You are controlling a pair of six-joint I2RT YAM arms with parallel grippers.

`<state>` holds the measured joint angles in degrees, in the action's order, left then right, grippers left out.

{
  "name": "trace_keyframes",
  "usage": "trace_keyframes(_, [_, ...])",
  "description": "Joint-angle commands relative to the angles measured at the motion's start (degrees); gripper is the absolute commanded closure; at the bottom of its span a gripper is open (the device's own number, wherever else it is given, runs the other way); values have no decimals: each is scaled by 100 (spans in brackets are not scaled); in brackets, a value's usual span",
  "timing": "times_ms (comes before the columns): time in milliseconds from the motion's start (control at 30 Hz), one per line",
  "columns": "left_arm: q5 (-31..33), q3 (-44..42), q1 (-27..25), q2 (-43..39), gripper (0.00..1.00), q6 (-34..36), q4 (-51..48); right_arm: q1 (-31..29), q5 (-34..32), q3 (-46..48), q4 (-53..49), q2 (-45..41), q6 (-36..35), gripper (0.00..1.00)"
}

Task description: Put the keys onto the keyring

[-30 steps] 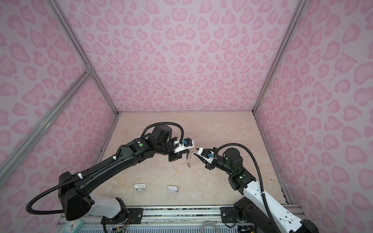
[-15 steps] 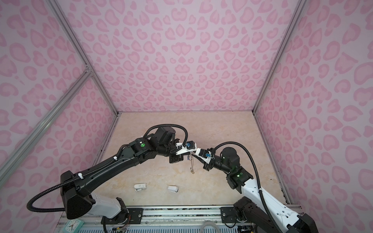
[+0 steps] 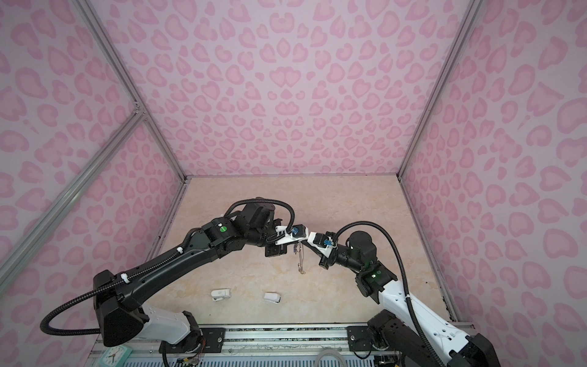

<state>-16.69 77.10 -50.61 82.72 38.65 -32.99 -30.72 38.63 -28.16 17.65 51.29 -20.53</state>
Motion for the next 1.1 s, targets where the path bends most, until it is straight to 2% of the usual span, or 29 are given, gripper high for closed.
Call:
trace_keyframes(0, [-324,-189,-19,-75,96,114,250,-4,138,19,265,54,174,100])
trace_keyframes(233, [-289,-335,-19,-110,96,205,394,-5,320,-5,326,162,322,100])
trace_keyframes(267, [-245,-336,-19,-110,92,168,414,-9,321,-3,335,162,323,100])
trace_keyframes(333, [-118,-382,4,-125,71,-3,518,-5,262,45,415,129,337,100])
trace_keyframes(433, [-308,-659,218,-276,61,-354,824,13,197,132,547,62,388,100])
trace_keyframes(500, [-563,-841,393,-358,58,-628,977,20,178,160,602,35,418,100])
trace_keyframes(833, [-1133,-1515,469,-381,56,-1676,1919,24,-22,190,651,13,452,100])
trace_keyframes(1067, [-983,-1768,443,-388,55,-1912,2276,19,-229,228,722,-93,460,100])
